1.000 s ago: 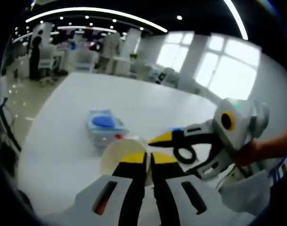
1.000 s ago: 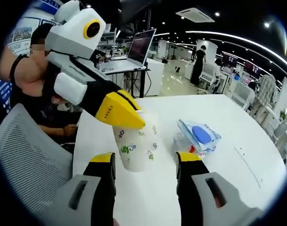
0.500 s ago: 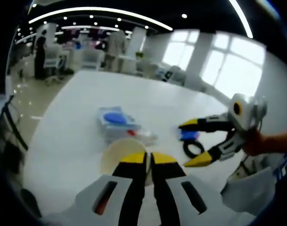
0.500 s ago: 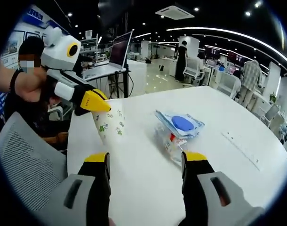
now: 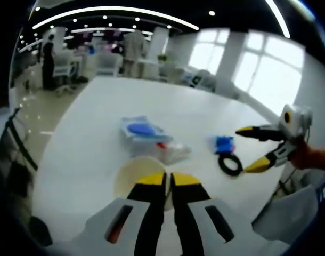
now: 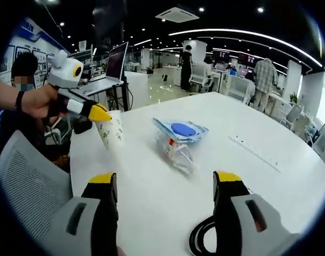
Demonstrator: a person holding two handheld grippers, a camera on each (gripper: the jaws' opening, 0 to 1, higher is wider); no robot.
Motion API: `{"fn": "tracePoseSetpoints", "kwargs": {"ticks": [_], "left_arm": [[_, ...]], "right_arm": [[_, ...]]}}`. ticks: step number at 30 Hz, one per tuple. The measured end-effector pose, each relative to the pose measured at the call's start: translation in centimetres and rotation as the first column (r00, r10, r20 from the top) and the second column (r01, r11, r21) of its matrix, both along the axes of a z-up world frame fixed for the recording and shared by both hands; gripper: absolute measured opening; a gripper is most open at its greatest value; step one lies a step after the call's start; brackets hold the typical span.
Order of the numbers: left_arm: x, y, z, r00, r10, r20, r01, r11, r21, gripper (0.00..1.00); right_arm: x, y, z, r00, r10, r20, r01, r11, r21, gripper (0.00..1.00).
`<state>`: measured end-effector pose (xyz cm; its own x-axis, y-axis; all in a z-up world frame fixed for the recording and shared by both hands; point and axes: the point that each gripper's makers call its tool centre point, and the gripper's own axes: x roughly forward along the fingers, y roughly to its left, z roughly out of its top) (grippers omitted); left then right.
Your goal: Arrange the tabletop items into an orderly group along one side of the table until the central work area is clear of visible clutter.
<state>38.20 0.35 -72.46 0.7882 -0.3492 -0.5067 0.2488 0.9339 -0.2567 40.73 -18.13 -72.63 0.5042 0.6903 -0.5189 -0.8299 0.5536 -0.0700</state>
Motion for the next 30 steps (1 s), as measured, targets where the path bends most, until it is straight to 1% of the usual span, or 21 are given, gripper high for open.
{"fn": "tracePoseSetpoints", "kwargs": {"ticks": [2, 7, 8, 11, 13, 19, 22, 24, 30], "left_arm": [[0.1, 0.2, -0.4, 1.000, 0.002, -0.004, -0.002, 1.000, 0.013, 0.01], [0.4, 0.4, -1.2, 1.000, -0.006, -0.014, 0.007, 0.999, 0.048, 0.01], [0.5, 0.6, -1.2, 1.000, -0.004, -0.015, 0.005, 0.999, 0.053, 0.01], [0.9, 1.0, -1.7, 1.000, -0.004, -0.018, 0.006, 0.997, 0.071, 0.01], [1.1, 1.4, -2.0, 1.000, -0.003, -0.020, 0.005, 0.995, 0.101, 0.01], [1.5, 2.3, -3.0, 1.000, -0.012, -0.029, 0.016, 0.988, 0.154, 0.01], [1.6, 2.8, -3.6, 0.999, -0.004, -0.037, 0.010, 0.986, 0.168, 0.01], [1.8, 3.5, -4.0, 0.999, 0.012, -0.038, -0.005, 0.983, 0.186, 0.01], [2.5, 4.8, -4.9, 0.998, 0.049, -0.039, -0.040, 0.977, 0.211, 0.01]], "right_arm": [[-0.1, -0.7, 0.2, 1.000, -0.020, -0.006, 0.020, 1.000, 0.013, 0.77], [-0.5, -2.2, 0.4, 0.999, -0.047, -0.001, 0.047, 0.999, 0.013, 0.78], [-0.4, -2.6, 0.4, 0.998, -0.060, 0.006, 0.060, 0.998, 0.007, 0.79], [-0.6, -3.9, 0.8, 0.995, -0.100, 0.001, 0.100, 0.995, 0.027, 0.79], [-0.9, -4.6, 0.8, 0.994, -0.109, -0.003, 0.109, 0.994, 0.029, 0.79], [-1.8, -6.7, 1.0, 0.987, -0.161, -0.009, 0.162, 0.986, 0.042, 0.79], [-2.5, -7.8, 0.8, 0.984, -0.177, -0.013, 0.178, 0.983, 0.038, 0.79], [-2.9, -8.5, 0.6, 0.982, -0.188, -0.019, 0.188, 0.981, 0.036, 0.79], [-3.9, -10.6, 0.3, 0.972, -0.231, -0.031, 0.232, 0.972, 0.034, 0.79]]}}
